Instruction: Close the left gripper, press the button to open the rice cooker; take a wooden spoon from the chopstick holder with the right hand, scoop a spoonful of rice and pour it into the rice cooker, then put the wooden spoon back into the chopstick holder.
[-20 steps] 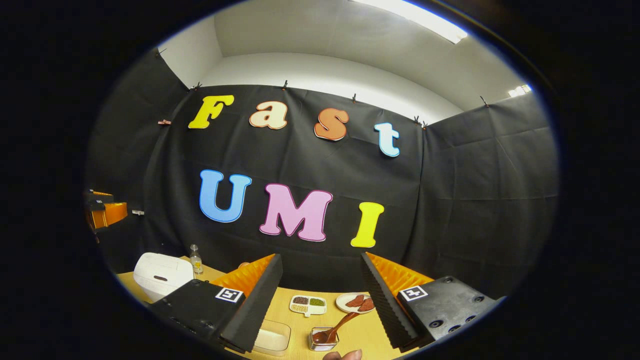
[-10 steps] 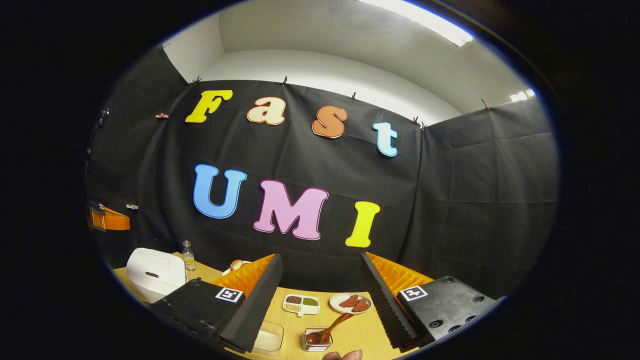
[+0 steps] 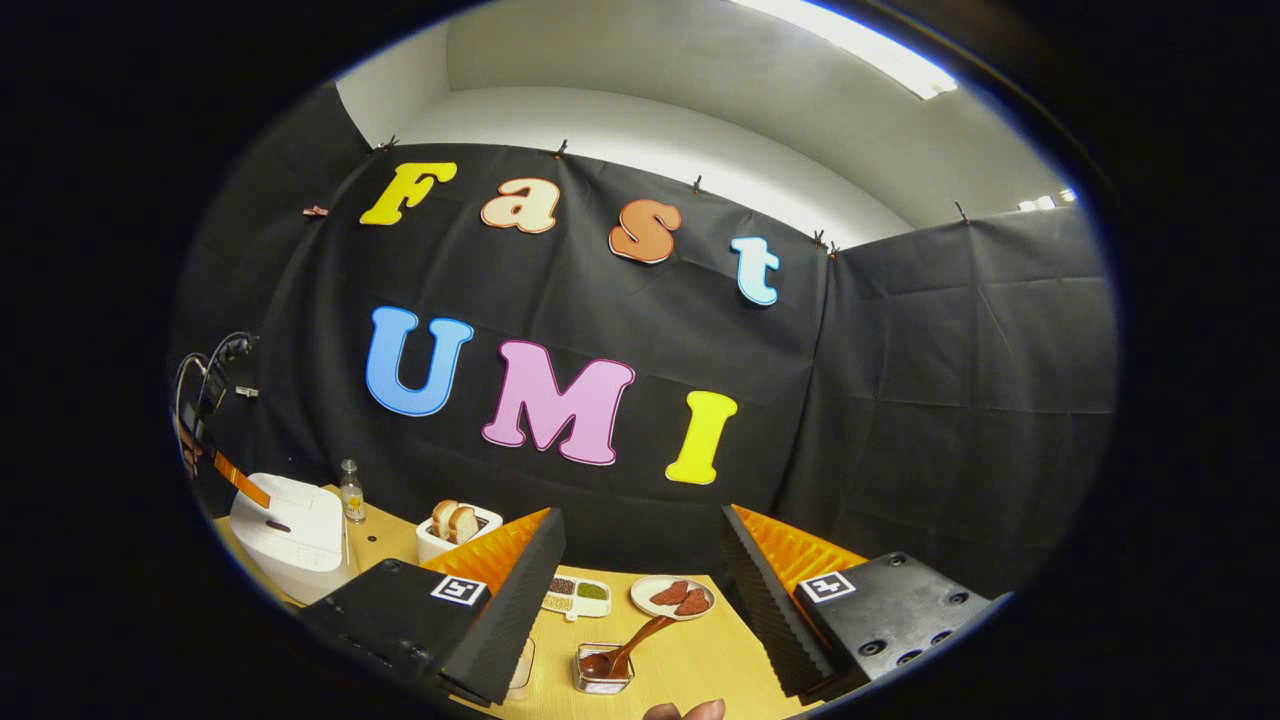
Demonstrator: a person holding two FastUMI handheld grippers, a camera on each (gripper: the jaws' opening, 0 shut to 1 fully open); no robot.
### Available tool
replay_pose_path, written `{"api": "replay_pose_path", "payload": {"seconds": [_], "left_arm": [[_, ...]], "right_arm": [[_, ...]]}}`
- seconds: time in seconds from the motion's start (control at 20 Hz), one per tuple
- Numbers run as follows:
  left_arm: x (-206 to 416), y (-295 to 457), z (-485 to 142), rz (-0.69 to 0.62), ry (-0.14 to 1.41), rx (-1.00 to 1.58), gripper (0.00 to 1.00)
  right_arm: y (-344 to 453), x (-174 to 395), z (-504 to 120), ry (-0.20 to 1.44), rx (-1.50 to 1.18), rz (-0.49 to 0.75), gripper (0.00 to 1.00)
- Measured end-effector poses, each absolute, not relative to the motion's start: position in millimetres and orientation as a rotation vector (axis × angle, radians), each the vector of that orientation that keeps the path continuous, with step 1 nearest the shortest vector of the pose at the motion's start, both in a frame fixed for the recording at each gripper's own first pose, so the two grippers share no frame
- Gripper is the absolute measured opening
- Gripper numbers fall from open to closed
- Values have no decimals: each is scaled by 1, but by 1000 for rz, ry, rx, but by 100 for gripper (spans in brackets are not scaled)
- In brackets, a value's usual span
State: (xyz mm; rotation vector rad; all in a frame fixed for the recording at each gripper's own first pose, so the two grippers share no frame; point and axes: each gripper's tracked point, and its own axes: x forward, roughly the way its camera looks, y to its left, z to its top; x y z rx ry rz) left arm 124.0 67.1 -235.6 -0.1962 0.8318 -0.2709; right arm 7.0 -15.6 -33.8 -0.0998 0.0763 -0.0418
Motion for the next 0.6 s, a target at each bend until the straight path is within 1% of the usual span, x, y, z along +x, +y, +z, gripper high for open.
{"api": "replay_pose_path", "payload": {"seconds": [0.35,0.6], "left_arm": [[124,68,-273,-248,942,-56,7],[129,67,-272,-249,926,-5,7]], "right_arm": [[-21,7,-41,99,-122,-52,97],[-23,8,-42,100,-125,-57,97]]}}
